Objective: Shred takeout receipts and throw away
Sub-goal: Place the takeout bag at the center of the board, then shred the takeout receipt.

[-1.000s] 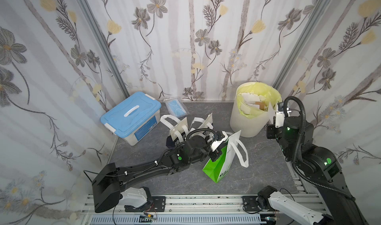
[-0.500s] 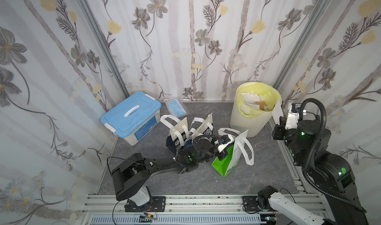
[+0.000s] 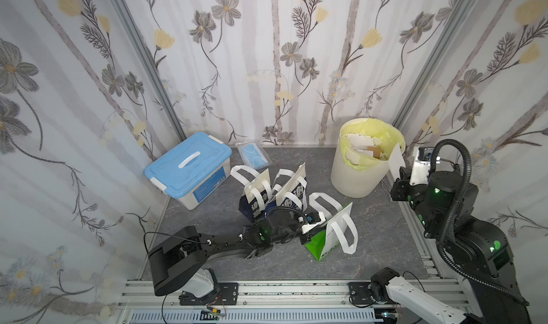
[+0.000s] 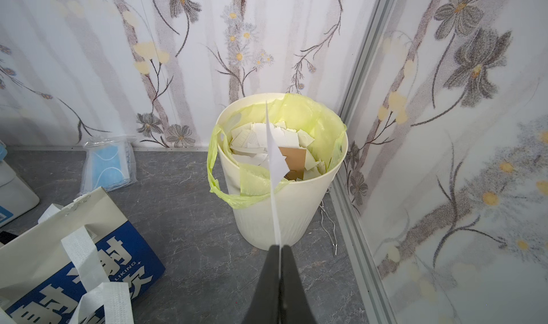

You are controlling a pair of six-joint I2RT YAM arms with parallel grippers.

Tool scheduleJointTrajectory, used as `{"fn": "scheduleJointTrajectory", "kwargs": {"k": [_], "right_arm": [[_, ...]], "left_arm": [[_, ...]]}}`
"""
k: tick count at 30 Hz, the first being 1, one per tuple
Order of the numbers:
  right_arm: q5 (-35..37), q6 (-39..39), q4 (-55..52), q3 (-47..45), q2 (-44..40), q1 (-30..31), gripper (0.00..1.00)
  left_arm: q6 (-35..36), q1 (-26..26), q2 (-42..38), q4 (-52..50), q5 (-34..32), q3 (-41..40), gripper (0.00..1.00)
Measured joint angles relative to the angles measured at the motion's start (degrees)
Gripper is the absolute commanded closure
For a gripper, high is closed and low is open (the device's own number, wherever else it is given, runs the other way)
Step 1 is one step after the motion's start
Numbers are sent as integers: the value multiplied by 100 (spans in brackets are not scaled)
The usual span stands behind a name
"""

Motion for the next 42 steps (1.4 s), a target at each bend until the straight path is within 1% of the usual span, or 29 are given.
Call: {"fn": "scheduleJointTrajectory", "kwargs": {"k": [5, 9, 15, 18, 21, 23, 25, 27, 30, 32, 35, 36, 40, 42], "right_arm": [[-101, 46, -87, 0, -26, 0, 100], [-470, 59, -125, 0, -57, 0, 100], [-1071, 61, -304, -22, -46, 0, 100], [-1447, 63, -332, -28, -42, 0, 100], [-2203, 87, -264, -125, -90, 0, 100], [-2865, 153, -98, -348, -181, 4, 100], [-3467, 273, 107, -616, -267, 22, 100], [-4026, 439, 365, -876, -326, 59, 100], [-4745, 669, 861, -1244, -450, 249, 100], [-5101, 789, 1134, -1394, -496, 448, 100], [-5405, 874, 1386, -1388, -450, 774, 100], [-5447, 876, 1416, -1338, -402, 848, 100], [-5574, 890, 1467, -1200, -208, 1034, 100], [-5657, 890, 1460, -1154, -133, 1150, 100]], "left_arm": [[50, 4, -229, -195, 70, -212, 46], [151, 4, -551, -321, 79, -398, 38], [310, 4, -1259, -697, -155, -741, 32], [396, -20, -1871, -1040, -205, -907, 30], [444, -98, -2726, -1814, -238, -835, 30], [415, -118, -3239, -2468, -387, -485, 26], [229, -94, -3652, -3056, -699, -11, 21], [39, -2, -3893, -3512, -981, 501, 16], [-229, 422, -3943, -4052, -1303, 1222, 15], [-490, 946, -3768, -4367, -1263, 1742, 15], [-1040, 1725, -3314, -4686, -841, 2522, 14], [-1228, 1871, -3126, -4793, -621, 2804, 14], [-1827, 2022, -2472, -5064, 542, 3825, 13], [-2072, 2037, -2262, -5066, 1126, 4072, 13]]}}
